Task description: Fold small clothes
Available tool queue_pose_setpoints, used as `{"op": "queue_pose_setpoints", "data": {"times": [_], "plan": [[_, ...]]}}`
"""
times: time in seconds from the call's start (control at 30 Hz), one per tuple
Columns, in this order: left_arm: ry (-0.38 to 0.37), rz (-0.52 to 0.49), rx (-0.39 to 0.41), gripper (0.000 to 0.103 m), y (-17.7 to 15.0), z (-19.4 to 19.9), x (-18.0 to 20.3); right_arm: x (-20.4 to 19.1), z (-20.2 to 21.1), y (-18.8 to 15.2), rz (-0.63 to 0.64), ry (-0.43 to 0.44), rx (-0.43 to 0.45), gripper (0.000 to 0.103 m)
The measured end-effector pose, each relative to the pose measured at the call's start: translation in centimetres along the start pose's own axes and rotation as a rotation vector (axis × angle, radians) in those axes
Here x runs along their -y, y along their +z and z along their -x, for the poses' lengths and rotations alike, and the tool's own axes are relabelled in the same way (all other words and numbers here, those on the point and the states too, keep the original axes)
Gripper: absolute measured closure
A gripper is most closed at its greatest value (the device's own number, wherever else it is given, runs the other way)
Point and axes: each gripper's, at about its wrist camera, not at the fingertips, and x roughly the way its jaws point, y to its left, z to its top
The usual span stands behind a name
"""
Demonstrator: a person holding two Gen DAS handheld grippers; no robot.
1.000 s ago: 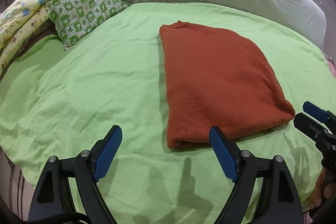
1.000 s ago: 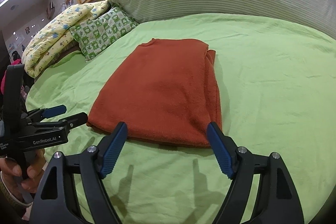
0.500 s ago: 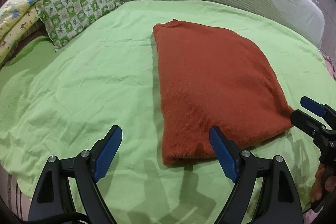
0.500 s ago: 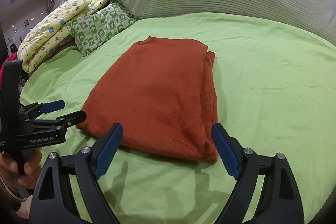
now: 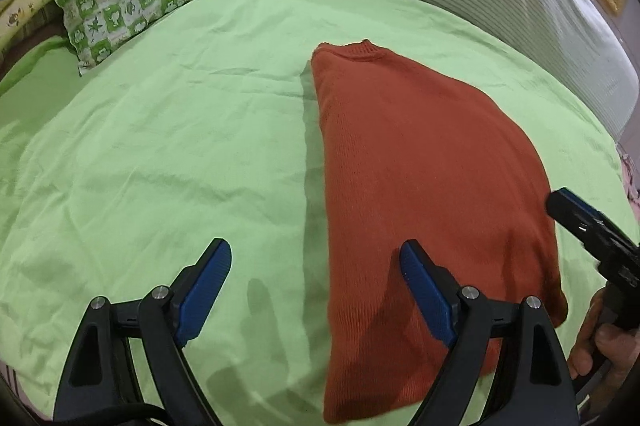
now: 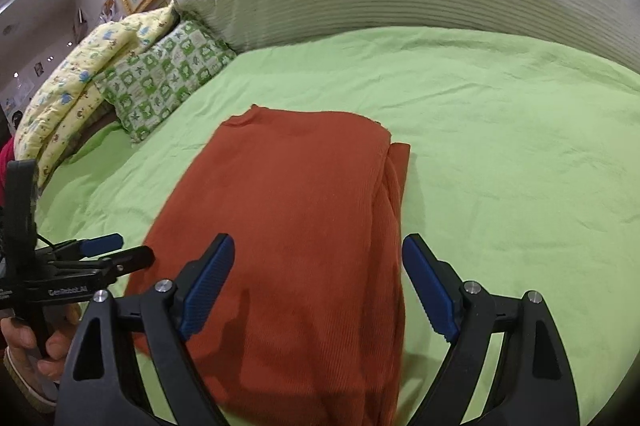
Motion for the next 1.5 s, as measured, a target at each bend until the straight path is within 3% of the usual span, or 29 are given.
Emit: {"op": "queue_pose_setpoints", "data": {"times": [0.03,0.1,0.2,0.23,0.37,0.53,0.7,0.83,0.93,0.97,1.13,1.2,1.33,1.5], "plan": [[0.002,0.0,-0.003,0.016,0.1,-0.2,0.0,0.1,-0.6,0.1,-0.003,-0.001,-0.016,0.031],[0.004,0.001,-0.01,0.016,0.2,-0.8,0.1,0.8,-2.0,0.2,-0.029,-0.011,-0.064,0.059],[0.002,0.007,-0.015,0.016,0.3,-1.1,0.1,1.8,-2.9,0.1,-0.069,-0.019,-0.084,0.092],[0.001,0.005,-0.013,0.015,0.3,-1.0,0.2,2.1,-2.6,0.2,-0.083,0.0,-0.071,0.095],[0.008,-0.008,-0.011,0.011,0.1,-1.1,0.4,2.2,-0.9,0.4,-0.084,-0.001,-0.022,0.096],[-0.007,0.004,-0.017,0.01,-0.1,-1.0,-0.4,3.1,-1.8,-0.6,-0.107,-0.033,-0.044,0.096],[0.029,-0.016,0.006,0.01,1.3,-0.9,-0.5,1.9,-0.8,0.5,-0.054,-0.07,0.004,0.096],[0.045,-0.015,-0.033,0.01,2.1,-2.2,-0.6,2.4,-2.6,0.1,-0.06,-0.094,-0.072,0.096],[0.059,-0.02,-0.025,0.009,1.9,-2.4,-0.7,2.9,-1.6,-0.1,-0.095,-0.099,-0.039,0.085],[0.066,-0.024,-0.026,0.009,1.8,-2.4,-0.7,3.1,-1.2,-0.1,-0.109,-0.112,-0.027,0.074],[0.062,-0.011,-0.022,0.01,1.0,-1.3,-0.4,1.9,2.3,-0.4,-0.089,-0.094,0.08,0.071],[0.082,-0.038,-0.013,0.009,0.1,-1.1,0.1,0.9,2.3,-0.6,-0.04,-0.111,0.058,0.071],[0.1,-0.058,0.012,0.009,-1.0,-0.7,0.4,0.3,-0.8,-2.1,0.043,-0.21,-0.092,0.07],[0.116,-0.092,0.041,0.01,-1.7,0.9,1.1,0.9,0.5,-2.5,-0.005,-0.208,-0.058,0.067]]}}
